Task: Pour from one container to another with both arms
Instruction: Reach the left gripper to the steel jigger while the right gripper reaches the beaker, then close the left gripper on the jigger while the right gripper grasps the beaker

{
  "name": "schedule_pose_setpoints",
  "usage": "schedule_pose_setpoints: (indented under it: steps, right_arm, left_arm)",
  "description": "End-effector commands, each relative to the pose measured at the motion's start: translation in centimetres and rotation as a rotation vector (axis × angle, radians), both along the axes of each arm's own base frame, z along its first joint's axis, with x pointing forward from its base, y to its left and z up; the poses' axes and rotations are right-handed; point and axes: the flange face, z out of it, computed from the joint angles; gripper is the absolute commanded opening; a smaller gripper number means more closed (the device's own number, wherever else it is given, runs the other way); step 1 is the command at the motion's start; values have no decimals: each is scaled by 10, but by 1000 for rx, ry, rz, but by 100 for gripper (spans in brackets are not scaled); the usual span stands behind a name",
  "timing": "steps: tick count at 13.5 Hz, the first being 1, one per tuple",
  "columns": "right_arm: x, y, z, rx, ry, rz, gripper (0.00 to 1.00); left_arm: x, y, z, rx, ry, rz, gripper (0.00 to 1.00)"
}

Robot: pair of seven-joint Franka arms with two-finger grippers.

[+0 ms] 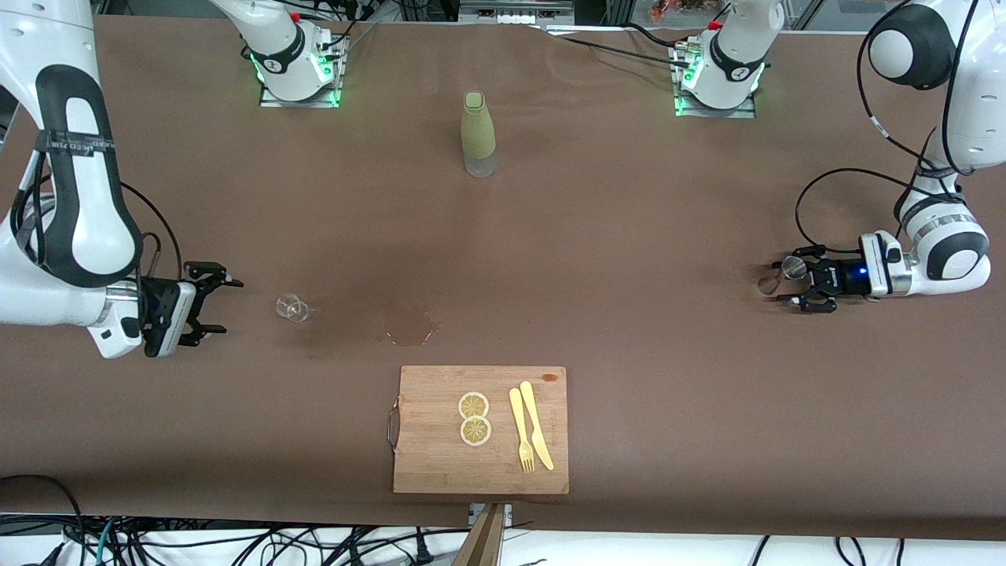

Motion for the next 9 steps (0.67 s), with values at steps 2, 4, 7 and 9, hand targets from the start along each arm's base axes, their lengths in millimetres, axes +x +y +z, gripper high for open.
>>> schedule_pose_setpoints:
  steps: [2, 4, 7, 9]
  right_arm:
    - [-11, -16, -41, 161, -84, 67, 100]
    - [-18, -20, -61, 224, -128, 111, 100]
    - [-30, -24, -86, 292, -164, 150, 100]
    - [-33, -25, -99, 341, -217, 189, 100]
  left_arm:
    - [1, 1, -2, -21, -103, -14, 53]
    - [0, 4, -1, -20, -102, -14, 39]
    - [0, 6, 0, -17, -105, -9, 2]
    - [-1, 10, 1, -13, -106, 2, 0]
